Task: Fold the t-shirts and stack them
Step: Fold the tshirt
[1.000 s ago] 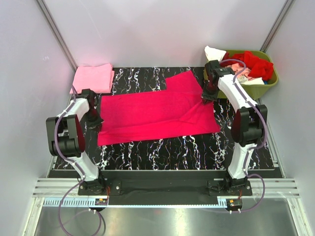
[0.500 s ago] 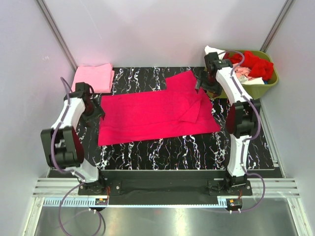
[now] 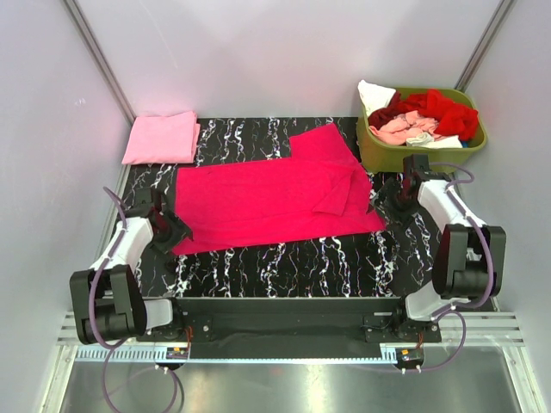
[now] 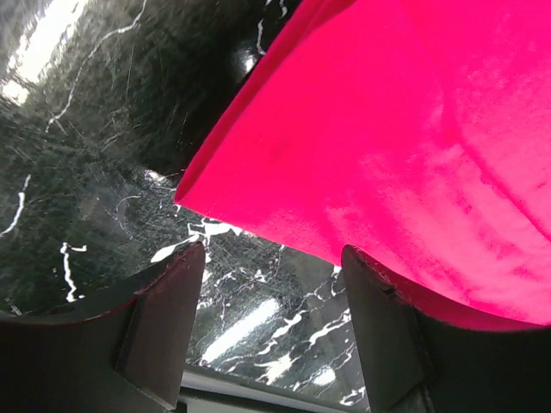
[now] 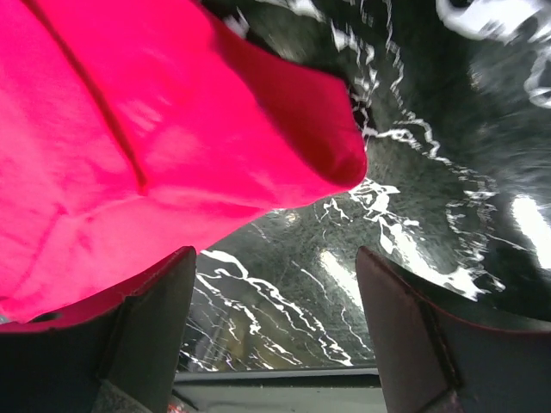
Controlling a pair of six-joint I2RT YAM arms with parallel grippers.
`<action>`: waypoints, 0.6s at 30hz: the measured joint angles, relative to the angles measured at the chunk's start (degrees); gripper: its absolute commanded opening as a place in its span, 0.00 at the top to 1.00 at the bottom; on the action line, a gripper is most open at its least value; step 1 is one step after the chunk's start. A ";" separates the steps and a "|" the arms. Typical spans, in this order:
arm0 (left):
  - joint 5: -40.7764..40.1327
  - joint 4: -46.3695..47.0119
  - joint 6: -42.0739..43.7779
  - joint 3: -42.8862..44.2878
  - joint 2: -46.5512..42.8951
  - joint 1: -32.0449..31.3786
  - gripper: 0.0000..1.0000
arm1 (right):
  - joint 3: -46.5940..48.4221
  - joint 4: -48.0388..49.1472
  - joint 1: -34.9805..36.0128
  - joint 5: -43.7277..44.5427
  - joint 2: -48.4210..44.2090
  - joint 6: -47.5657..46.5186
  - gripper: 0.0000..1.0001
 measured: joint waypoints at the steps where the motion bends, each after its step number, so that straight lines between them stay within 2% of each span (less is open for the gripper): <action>1: -0.04 0.44 -0.35 -0.55 -0.24 0.00 0.30 | -1.22 0.76 0.00 -0.74 0.33 0.17 0.19; 6: -0.74 3.30 -1.68 -2.01 -1.97 0.11 0.30 | -5.09 5.07 -1.01 -3.65 2.95 0.61 0.24; 13: -3.23 6.80 -3.58 -4.22 -2.05 0.44 0.32 | -5.46 9.55 -2.95 -4.63 6.93 0.81 0.38; 14: -3.50 7.10 -3.80 -4.35 -1.97 0.46 0.33 | -5.46 9.86 -3.13 -4.61 7.34 0.79 0.44; 15: -3.91 7.54 -4.09 -4.48 -1.90 0.46 0.35 | -5.46 10.23 -3.30 -4.61 7.72 0.72 0.56; 17: -4.85 8.35 -4.57 -4.74 -1.68 0.46 0.40 | -5.57 11.23 -3.45 -4.63 8.33 0.76 0.70; 18: -5.27 8.90 -4.76 -4.92 -1.55 0.46 0.45 | -5.60 11.50 -3.56 -4.66 8.59 0.70 0.84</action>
